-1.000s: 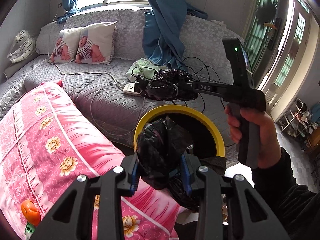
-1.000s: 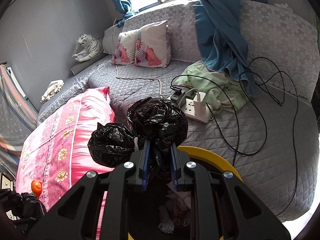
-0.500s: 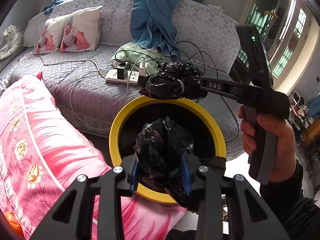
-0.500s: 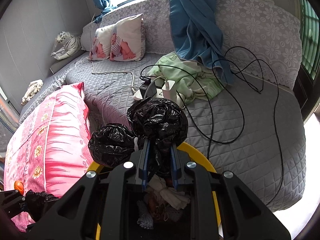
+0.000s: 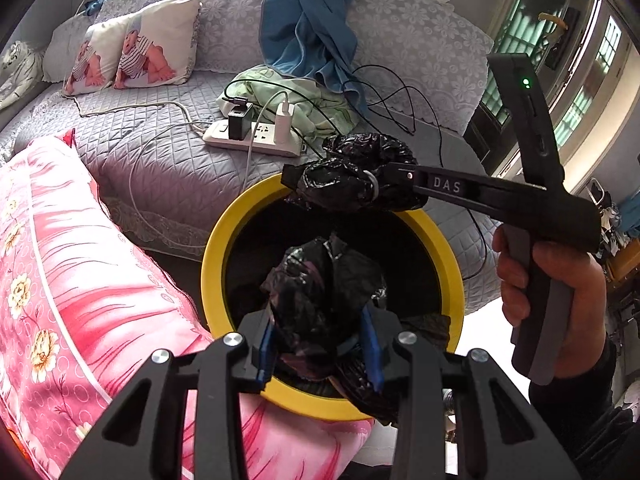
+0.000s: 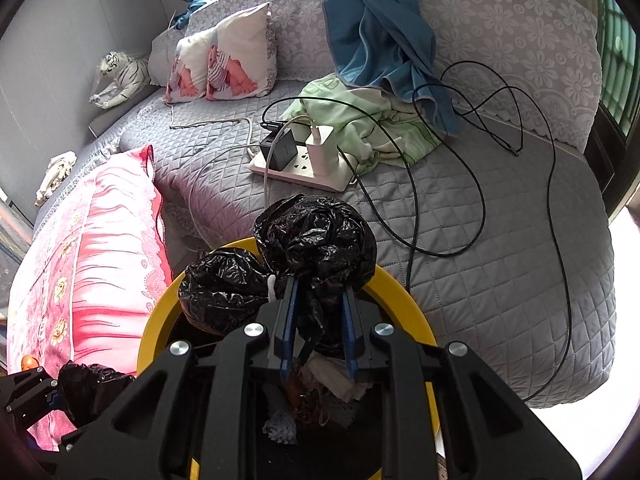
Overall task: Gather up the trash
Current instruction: 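Open both tools to drop the black bags into the bin, then move both open tools back to the wrapper and orange on the bed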
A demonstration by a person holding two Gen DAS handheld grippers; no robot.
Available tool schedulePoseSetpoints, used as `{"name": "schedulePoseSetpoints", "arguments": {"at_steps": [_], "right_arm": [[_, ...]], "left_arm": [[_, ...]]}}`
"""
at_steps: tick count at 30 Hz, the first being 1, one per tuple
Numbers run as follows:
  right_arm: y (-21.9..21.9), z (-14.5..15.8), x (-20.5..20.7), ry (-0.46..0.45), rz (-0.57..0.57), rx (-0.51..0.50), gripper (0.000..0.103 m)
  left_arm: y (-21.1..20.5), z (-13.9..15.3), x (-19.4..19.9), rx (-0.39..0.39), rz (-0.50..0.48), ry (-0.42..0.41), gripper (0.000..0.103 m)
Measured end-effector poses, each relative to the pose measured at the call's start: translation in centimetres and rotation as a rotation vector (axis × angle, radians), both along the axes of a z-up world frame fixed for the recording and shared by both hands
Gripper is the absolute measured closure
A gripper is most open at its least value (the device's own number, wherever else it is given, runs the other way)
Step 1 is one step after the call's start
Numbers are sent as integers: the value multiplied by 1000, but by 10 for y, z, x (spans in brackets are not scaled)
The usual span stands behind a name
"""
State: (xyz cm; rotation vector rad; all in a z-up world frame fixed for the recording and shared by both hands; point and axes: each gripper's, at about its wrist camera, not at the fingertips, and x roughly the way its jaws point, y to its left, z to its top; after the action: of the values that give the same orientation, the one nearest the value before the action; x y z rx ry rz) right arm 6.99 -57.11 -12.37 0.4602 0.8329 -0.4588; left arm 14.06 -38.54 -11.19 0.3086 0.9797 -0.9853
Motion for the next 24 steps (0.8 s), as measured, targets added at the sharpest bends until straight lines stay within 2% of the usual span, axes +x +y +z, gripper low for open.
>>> {"name": "schedulePoseSetpoints", "arguments": {"at_steps": [4,6,8,16,19,21,22,24], "right_arm": [[-3,-3,-1,1,-14,11,75],[-5,-3,-1,2,-24,8,71],[-7,-2,-1,2,-32,13,70],[1,11,-2,-28,-8,13,64],[16,20,4,-63,49,28,62],[32,26,11,-84,99,28,57],[40,30,16,-99,126,35,50],[59,35,25,-122,186,49,48]], "left_arm": [[9,0,4,-31,29,38,37],[12,1,5,-39,37,29,34],[18,2,8,-46,54,24,25],[58,10,27,-66,126,-7,24],[86,18,34,-75,166,-38,23],[109,23,37,-72,199,-58,22],[122,25,38,-70,219,-64,19],[148,29,39,-73,256,-67,16]]}}
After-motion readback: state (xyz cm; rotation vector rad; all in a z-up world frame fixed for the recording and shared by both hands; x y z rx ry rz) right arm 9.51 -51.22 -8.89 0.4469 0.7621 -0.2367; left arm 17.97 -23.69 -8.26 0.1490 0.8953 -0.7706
